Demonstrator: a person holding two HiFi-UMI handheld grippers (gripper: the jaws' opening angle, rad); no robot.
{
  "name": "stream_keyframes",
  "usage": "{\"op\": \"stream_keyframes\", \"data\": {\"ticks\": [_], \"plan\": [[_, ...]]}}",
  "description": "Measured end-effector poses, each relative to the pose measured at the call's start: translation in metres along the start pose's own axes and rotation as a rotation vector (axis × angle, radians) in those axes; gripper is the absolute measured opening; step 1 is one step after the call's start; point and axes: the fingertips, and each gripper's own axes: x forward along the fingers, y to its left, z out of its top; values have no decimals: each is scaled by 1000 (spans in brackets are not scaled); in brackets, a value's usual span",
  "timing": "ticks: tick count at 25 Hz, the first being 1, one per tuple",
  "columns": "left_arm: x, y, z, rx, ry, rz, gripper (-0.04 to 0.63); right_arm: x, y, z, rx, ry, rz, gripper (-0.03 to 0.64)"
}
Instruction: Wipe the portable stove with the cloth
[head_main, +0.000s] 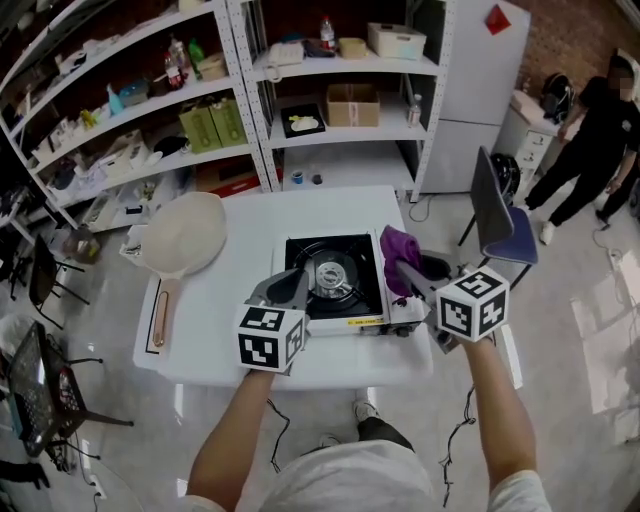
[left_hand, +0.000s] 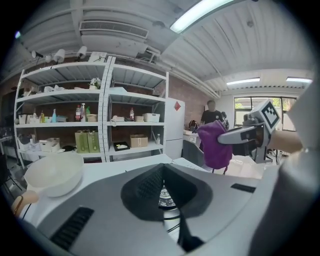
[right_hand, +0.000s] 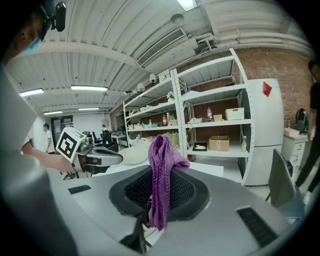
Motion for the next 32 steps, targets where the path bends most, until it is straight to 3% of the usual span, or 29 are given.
{"op": "stream_keyframes", "data": {"ticks": [12, 32], "plan": [[-33, -7, -17, 16, -17, 36, 5, -31, 31, -22, 11, -63, -177, 61], [-43, -21, -24, -1, -20, 15, 5, -44, 44, -24, 38, -73, -168, 61]]}}
